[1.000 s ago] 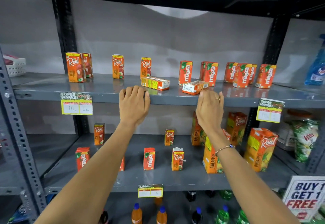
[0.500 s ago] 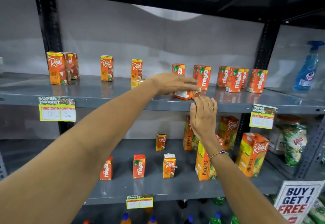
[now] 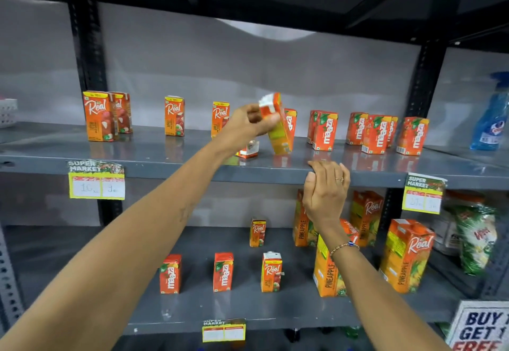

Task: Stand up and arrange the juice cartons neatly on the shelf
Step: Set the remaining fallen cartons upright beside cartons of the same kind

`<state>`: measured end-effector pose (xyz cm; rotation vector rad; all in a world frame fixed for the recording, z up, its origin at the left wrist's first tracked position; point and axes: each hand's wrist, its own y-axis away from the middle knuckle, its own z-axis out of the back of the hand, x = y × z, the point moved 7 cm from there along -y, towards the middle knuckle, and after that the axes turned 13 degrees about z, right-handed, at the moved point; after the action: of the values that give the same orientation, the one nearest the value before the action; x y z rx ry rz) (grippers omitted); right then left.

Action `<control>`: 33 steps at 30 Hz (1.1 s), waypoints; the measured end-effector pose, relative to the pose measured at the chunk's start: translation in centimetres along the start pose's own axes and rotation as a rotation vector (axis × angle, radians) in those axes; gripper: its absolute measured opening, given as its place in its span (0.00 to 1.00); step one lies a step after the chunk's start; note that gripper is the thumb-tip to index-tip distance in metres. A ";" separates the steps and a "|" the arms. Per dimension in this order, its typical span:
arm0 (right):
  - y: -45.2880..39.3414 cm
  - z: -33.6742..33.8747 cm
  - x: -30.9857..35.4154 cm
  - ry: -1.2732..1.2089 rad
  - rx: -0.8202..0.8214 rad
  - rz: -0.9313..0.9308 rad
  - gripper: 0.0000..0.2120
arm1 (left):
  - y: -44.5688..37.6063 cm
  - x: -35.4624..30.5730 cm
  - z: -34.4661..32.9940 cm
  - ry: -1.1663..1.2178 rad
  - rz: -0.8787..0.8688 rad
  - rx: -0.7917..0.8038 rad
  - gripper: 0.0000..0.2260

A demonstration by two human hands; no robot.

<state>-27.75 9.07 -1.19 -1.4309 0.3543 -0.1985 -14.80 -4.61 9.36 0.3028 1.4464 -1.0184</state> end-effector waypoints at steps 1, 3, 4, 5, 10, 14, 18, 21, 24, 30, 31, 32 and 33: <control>0.0 0.1 0.0 -0.002 -0.003 -0.003 0.16 | 0.5 0.4 0.1 0.229 0.049 0.000 0.11; 0.0 0.2 0.0 -0.008 -0.004 -0.013 0.15 | 1.8 1.2 -0.4 0.616 0.173 0.012 0.20; 0.0 0.2 0.1 -0.013 -0.004 -0.018 0.15 | 2.4 1.4 -0.7 0.734 0.212 0.026 0.25; -0.1 0.2 0.1 -0.021 -0.004 -0.023 0.15 | 3.0 1.2 -0.9 0.792 0.237 0.042 0.30; 0.0 0.3 0.3 -0.018 0.032 -0.033 0.15 | 8.4 -2.3 -1.7 0.752 0.212 0.257 0.30; -0.1 0.5 0.6 0.001 0.058 -0.038 0.18 | 11.1 -4.5 -1.6 0.509 0.036 0.344 0.40; -0.9 0.9 1.4 -0.009 0.032 -0.206 0.16 | 12.2 -5.3 -1.6 0.530 -0.016 0.375 0.32; -2.1 0.7 3.4 -0.019 0.038 -0.253 0.17 | 11.3 -4.7 -0.6 0.542 -0.007 0.292 0.23; -2.7 0.2 6.4 -0.061 0.016 -0.175 0.13 | 9.8 -2.9 1.3 0.500 0.037 0.145 0.14; -2.5 -0.9 7.5 0.000 0.030 -0.162 0.14 | 6.6 0.7 9.4 0.171 0.043 -0.313 0.20; -2.4 -1.0 7.4 0.003 0.026 -0.149 0.14 | 5.9 1.3 11.2 0.113 0.069 -0.393 0.21; -2.3 -1.1 7.4 0.005 0.020 -0.138 0.14 | 5.3 1.8 13.0 0.049 0.097 -0.462 0.22; -2.2 -1.2 7.3 0.004 0.011 -0.133 0.15 | 4.7 2.2 14.7 -0.012 0.132 -0.514 0.23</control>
<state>-21.17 5.15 0.00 -1.4446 0.2608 -0.3108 -2.01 -13.46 8.04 0.0160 1.5981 -0.5146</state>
